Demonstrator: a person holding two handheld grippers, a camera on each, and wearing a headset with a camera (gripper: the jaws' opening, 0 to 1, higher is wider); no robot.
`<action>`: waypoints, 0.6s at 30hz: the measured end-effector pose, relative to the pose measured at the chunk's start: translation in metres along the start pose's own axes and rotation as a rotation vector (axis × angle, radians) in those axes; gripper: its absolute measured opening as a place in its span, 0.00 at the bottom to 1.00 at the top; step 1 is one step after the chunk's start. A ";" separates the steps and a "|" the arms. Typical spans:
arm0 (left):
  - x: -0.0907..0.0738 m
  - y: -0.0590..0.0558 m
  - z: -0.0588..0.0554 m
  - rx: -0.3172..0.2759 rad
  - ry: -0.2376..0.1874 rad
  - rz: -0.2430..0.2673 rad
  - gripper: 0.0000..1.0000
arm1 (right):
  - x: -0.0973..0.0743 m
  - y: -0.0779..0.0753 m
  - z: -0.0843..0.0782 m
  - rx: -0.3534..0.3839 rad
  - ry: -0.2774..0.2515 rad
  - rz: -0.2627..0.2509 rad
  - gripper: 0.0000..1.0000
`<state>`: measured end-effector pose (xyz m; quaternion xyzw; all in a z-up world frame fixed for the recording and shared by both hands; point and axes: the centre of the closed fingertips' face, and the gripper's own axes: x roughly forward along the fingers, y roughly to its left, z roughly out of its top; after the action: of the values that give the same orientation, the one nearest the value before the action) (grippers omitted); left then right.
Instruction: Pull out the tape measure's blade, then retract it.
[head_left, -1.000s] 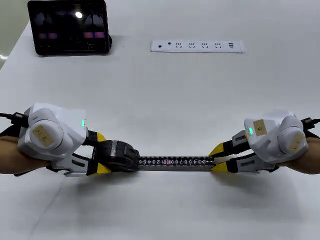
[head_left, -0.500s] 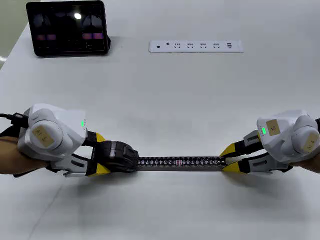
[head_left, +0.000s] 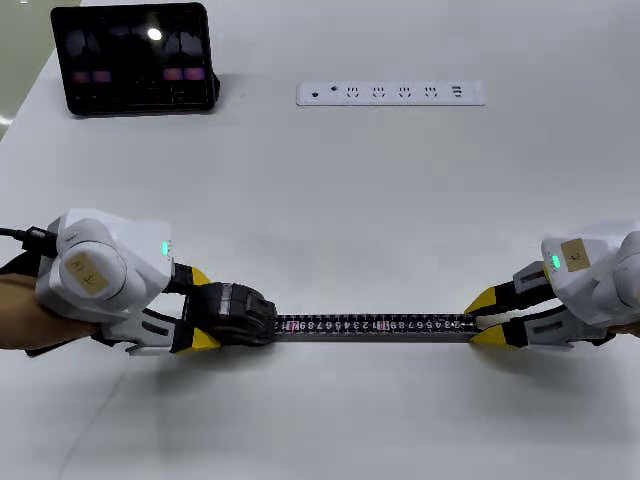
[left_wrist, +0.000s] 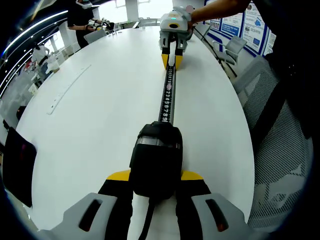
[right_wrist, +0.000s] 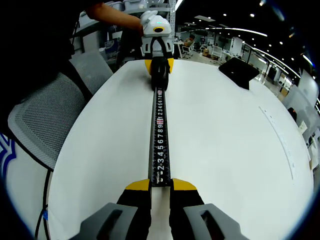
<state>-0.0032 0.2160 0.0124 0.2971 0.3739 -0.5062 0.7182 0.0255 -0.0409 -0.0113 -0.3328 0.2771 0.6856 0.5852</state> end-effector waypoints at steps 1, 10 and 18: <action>0.000 0.000 0.000 0.000 0.000 0.000 0.27 | -0.001 0.000 -0.001 0.001 0.002 -0.001 0.10; 0.000 0.000 -0.001 0.002 0.008 0.003 0.27 | -0.003 0.000 -0.005 0.003 0.007 -0.005 0.10; 0.000 0.001 -0.001 0.001 0.013 0.009 0.27 | -0.002 -0.001 -0.006 0.011 0.009 -0.001 0.11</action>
<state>-0.0029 0.2170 0.0121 0.3022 0.3769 -0.5012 0.7179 0.0273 -0.0463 -0.0131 -0.3328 0.2836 0.6824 0.5859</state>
